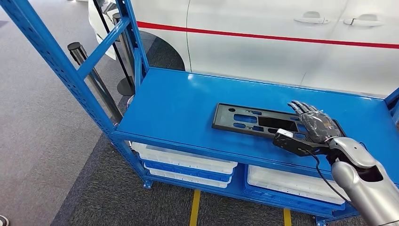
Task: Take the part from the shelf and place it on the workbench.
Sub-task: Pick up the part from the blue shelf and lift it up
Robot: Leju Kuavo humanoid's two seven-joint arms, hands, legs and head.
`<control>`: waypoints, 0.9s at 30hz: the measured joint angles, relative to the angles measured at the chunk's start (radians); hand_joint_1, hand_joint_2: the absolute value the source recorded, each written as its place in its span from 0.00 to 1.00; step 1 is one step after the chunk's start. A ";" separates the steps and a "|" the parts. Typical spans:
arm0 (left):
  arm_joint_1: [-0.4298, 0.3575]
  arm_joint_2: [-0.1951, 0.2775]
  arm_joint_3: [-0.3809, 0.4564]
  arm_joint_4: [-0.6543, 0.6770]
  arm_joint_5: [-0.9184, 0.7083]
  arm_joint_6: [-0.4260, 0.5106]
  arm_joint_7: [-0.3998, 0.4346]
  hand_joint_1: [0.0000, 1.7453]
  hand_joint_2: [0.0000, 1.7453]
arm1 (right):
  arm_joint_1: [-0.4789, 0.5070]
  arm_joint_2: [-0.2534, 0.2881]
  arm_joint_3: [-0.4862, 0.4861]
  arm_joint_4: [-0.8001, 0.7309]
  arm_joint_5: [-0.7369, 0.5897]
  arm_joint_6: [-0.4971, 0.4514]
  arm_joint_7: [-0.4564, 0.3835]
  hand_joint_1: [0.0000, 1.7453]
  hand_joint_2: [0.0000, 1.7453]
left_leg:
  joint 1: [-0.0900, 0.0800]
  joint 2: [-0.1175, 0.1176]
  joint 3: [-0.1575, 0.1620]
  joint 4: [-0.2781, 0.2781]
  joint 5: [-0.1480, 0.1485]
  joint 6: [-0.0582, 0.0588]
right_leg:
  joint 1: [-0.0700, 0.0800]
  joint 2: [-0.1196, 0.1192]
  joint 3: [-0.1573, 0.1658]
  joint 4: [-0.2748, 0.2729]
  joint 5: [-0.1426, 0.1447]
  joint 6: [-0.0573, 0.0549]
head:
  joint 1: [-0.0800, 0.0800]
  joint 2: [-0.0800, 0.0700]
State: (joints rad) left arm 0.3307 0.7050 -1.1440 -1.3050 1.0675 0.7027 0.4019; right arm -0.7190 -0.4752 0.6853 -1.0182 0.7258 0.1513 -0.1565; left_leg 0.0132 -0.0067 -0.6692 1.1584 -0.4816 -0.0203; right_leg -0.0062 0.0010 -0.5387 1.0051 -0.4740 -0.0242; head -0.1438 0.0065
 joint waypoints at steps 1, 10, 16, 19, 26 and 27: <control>-0.003 0.000 -0.005 0.002 0.014 0.000 -0.008 0.00 0.00 | -0.004 0.001 0.008 0.003 -0.002 0.013 -0.002 0.00 1.00 | -0.001 0.000 0.018 -0.062 0.035 0.002 | 0.001 0.001 0.007 0.003 -0.007 0.004 | 0.000 0.000; -0.045 0.011 -0.080 0.017 0.113 0.001 -0.089 0.00 0.00 | -0.079 -0.041 0.119 0.034 -0.081 0.177 -0.073 0.00 1.00 | -0.008 -0.004 0.038 -0.131 0.068 0.032 | 0.006 -0.002 0.011 0.007 -0.030 0.014 | 0.001 0.000; -0.082 0.016 -0.144 0.029 0.177 0.001 -0.141 0.00 0.00 | -0.121 -0.072 0.185 0.046 -0.096 0.186 -0.077 0.00 1.00 | -0.010 -0.003 0.040 -0.131 0.063 0.040 | 0.005 -0.002 0.015 0.000 -0.031 0.020 | 0.001 0.000; -0.102 0.018 -0.179 0.035 0.219 0.001 -0.172 0.00 0.00 | -0.120 -0.071 0.221 0.050 -0.090 0.121 -0.039 0.00 1.00 | -0.011 -0.003 0.041 -0.131 0.064 0.041 | 0.004 -0.002 0.015 0.000 -0.030 0.030 | 0.001 0.000; -0.125 0.019 -0.214 0.048 0.234 0.000 -0.185 0.00 0.00 | -0.088 -0.026 0.256 0.068 -0.050 0.014 0.035 0.00 1.00 | -0.010 -0.003 0.043 -0.131 0.064 0.041 | 0.005 -0.002 0.016 0.001 -0.030 0.033 | 0.001 0.000; -0.127 0.019 -0.216 0.049 0.234 0.000 -0.185 0.00 0.00 | -0.083 -0.017 0.260 0.072 -0.044 0.007 0.041 0.00 1.00 | -0.010 -0.002 0.043 -0.131 0.064 0.041 | 0.005 -0.002 0.016 0.002 -0.030 0.033 | 0.001 0.000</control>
State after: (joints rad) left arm 0.2036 0.7237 -1.3604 -1.2559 1.3016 0.7031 0.2165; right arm -0.8016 -0.4920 0.9453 -0.9458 0.6815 0.1586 -0.1159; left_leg 0.0032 -0.0091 -0.6263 1.0275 -0.4173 0.0210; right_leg -0.0013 -0.0008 -0.5226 1.0070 -0.5041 0.0087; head -0.1431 0.0065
